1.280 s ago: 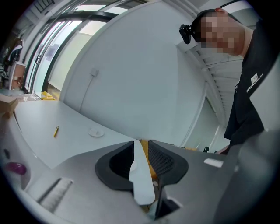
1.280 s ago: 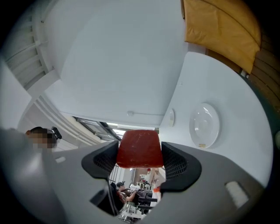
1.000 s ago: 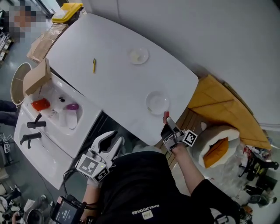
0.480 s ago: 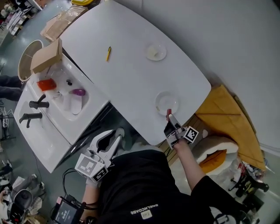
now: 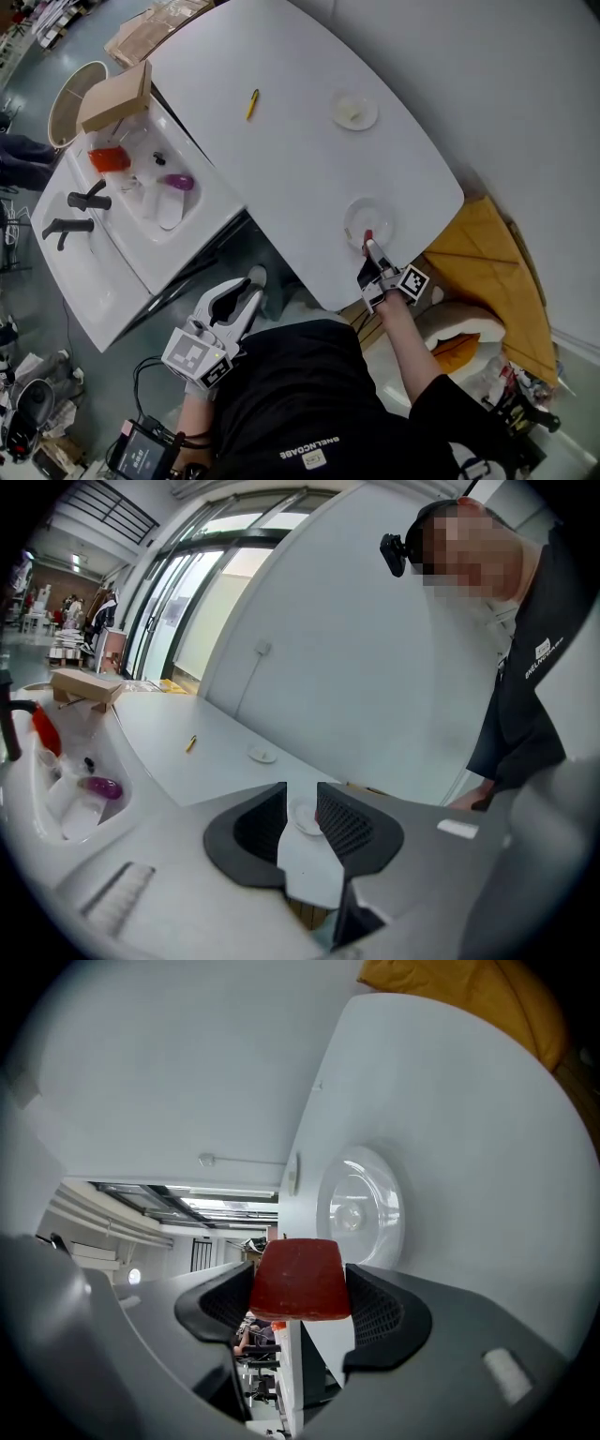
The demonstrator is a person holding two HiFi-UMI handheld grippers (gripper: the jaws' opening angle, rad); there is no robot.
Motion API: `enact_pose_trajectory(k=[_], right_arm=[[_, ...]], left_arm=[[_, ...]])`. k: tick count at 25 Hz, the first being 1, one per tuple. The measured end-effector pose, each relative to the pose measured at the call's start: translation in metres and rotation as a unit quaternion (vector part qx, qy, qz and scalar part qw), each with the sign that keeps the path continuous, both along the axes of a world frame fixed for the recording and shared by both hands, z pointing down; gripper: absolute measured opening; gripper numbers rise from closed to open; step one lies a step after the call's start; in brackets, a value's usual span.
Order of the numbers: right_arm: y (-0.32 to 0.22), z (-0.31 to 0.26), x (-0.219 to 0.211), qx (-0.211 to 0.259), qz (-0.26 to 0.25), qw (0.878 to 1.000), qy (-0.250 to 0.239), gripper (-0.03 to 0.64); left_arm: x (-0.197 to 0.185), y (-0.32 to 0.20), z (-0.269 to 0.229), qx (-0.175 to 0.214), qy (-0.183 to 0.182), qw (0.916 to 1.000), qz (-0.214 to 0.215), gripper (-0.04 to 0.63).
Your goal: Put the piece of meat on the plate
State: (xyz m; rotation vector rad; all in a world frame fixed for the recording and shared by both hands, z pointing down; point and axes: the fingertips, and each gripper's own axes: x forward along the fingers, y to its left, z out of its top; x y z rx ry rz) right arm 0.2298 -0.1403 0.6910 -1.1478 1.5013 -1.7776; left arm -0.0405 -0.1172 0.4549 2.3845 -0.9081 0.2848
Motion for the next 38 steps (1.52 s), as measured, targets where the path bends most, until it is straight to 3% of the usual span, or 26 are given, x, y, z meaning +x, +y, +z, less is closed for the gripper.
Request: enact_pose_trajectory(k=[12,18,24,31,38], right_arm=[[-0.009,0.024,-0.01,-0.088,-0.058,0.993,0.062,0.309],[-0.021,0.03,-0.013,-0.111,-0.085,0.986,0.093,0.31],[-0.031,0.033,-0.014,-0.115,-0.114,0.974,0.156,0.31],[-0.036,0.035,-0.027,-0.083,-0.188,0.942,0.265,0.31],[-0.041,0.04,-0.032,-0.044,-0.26,0.885,0.385,0.31]], left_arm=[[-0.017,0.003,0.005,0.0,0.0,0.9996,-0.028,0.109],[-0.018,0.004,0.006,0.002,-0.004,0.9996,-0.029,0.107],[-0.017,0.003,0.004,0.003,-0.005,0.9997,-0.025,0.106],[-0.017,0.004,0.004,0.0,-0.001,0.9997,-0.026,0.106],[-0.017,0.005,0.005,-0.002,0.003,0.9996,-0.027,0.106]])
